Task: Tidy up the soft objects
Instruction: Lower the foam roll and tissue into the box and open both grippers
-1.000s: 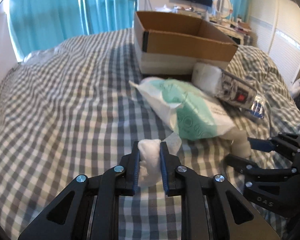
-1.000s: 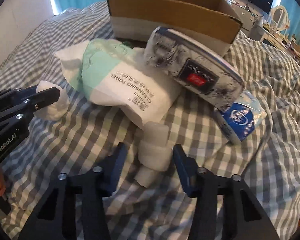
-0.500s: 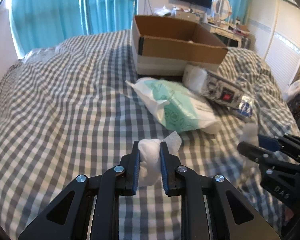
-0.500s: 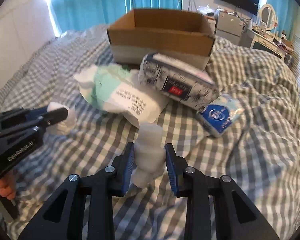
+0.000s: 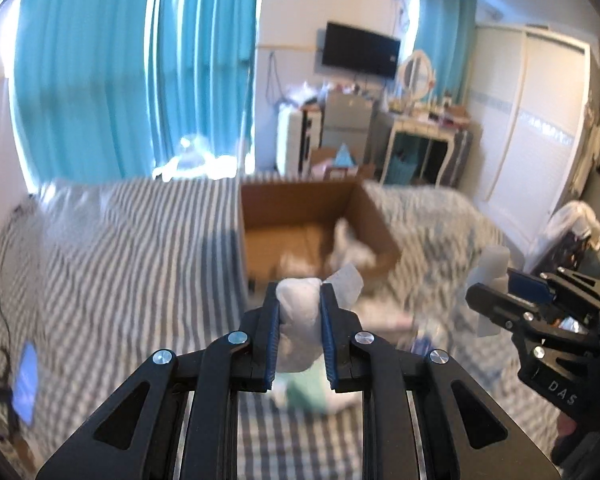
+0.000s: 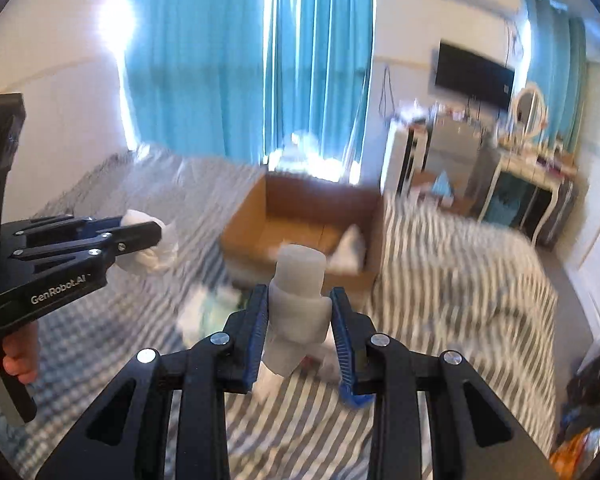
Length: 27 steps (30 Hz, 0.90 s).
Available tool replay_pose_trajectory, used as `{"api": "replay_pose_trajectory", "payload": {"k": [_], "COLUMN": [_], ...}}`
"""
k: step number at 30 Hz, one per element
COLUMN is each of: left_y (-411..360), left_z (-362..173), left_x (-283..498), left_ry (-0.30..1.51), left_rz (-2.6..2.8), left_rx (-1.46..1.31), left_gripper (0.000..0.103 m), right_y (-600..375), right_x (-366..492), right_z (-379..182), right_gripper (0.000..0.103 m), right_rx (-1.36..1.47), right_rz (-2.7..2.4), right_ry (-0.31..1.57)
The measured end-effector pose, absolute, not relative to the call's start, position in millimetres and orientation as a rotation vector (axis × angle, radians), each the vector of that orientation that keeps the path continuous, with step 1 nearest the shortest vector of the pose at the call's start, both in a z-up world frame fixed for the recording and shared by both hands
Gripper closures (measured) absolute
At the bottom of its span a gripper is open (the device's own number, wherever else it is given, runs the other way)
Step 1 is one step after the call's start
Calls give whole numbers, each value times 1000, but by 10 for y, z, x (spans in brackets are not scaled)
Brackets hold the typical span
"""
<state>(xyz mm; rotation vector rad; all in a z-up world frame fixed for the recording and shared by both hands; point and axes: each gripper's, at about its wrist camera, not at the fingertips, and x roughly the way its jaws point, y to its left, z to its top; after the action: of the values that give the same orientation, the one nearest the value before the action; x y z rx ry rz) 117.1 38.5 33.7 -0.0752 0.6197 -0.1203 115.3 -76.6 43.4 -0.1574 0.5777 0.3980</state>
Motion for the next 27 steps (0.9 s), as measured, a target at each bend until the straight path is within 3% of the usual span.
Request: {"api": "replay_pose_trajectory", "payload": {"k": [7,15,27], "left_y": [465,682,579], "left_z": [780,616,-488], "left_x": [1757,2764,3523], "left_ry": [566,610,756], "left_rz": [-110,-71,-70], "left_rx": [-53,-53,11], "left_gripper": [85,85,85], "right_y": [-512,-285,-311], "right_x": [1759,2745,3959], "right_z": [933,989,-209], "right_gripper": [73,73,73], "right_rx": [-165,-145,-123], "right_rz": [410,404,378], "right_ry": [520,564,783]}}
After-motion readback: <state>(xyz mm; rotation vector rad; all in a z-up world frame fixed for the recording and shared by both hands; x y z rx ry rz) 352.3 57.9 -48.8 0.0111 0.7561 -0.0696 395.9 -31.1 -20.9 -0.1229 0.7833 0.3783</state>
